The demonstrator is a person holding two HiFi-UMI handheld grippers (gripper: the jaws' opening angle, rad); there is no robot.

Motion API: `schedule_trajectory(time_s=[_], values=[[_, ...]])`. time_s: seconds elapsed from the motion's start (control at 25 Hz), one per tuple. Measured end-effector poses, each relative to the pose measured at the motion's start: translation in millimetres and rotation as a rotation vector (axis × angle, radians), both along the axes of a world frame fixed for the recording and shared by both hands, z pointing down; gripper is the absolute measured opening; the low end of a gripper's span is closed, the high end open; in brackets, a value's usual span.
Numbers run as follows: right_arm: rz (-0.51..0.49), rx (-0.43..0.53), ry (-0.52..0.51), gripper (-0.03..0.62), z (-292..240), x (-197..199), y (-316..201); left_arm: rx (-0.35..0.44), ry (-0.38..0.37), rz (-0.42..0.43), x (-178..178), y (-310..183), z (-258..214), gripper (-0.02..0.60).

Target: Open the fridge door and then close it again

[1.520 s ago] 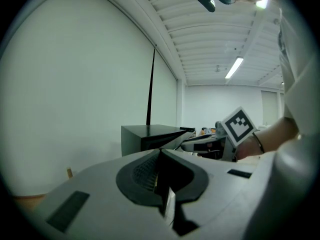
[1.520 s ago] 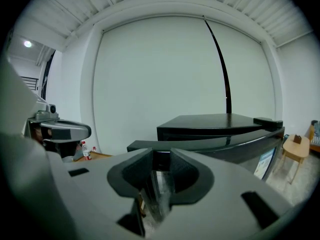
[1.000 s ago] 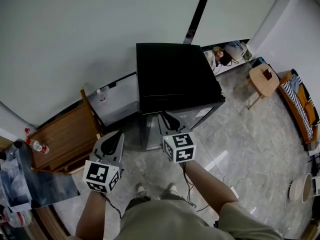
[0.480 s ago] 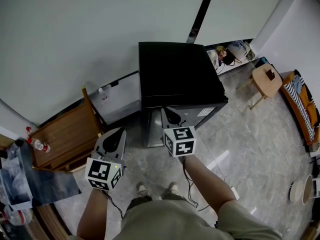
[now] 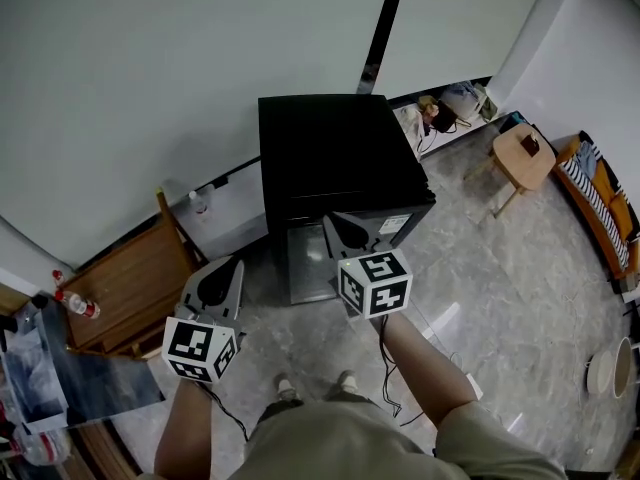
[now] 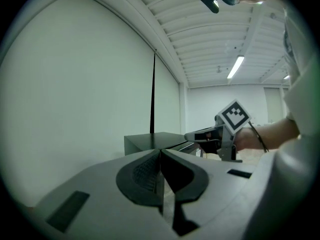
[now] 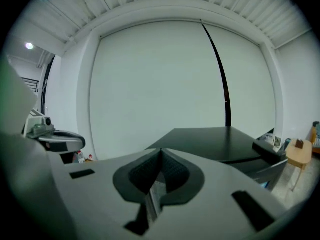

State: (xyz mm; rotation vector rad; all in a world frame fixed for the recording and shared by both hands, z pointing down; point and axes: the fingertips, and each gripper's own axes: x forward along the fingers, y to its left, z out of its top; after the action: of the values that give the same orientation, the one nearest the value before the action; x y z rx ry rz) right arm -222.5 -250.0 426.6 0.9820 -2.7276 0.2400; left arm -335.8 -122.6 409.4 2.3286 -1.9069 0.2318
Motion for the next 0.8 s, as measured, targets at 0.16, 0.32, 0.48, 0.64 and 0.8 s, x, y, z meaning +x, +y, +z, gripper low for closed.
schedule_trajectory(time_s=[0.16, 0.32, 0.48, 0.64, 0.8], values=[[-0.023, 0.087, -0.033, -0.003, -52, 24, 11, 0.031, -0.017, -0.001, 5, -4, -20, 0.009], [-0.041, 0.166, -0.066, -0.003, -104, 50, 22, 0.062, -0.076, -0.010, 12, -8, -47, 0.009], [-0.029, 0.237, -0.113, -0.003, -148, 81, 31, 0.125, -0.104, -0.023, 22, -10, -82, 0.009], [-0.009, 0.283, -0.154, -0.003, -176, 112, 40, 0.184, -0.096, -0.029, 36, -7, -114, 0.009], [0.022, 0.299, -0.170, -0.003, -188, 145, 47, 0.228, -0.102, -0.001, 57, -2, -135, 0.009]])
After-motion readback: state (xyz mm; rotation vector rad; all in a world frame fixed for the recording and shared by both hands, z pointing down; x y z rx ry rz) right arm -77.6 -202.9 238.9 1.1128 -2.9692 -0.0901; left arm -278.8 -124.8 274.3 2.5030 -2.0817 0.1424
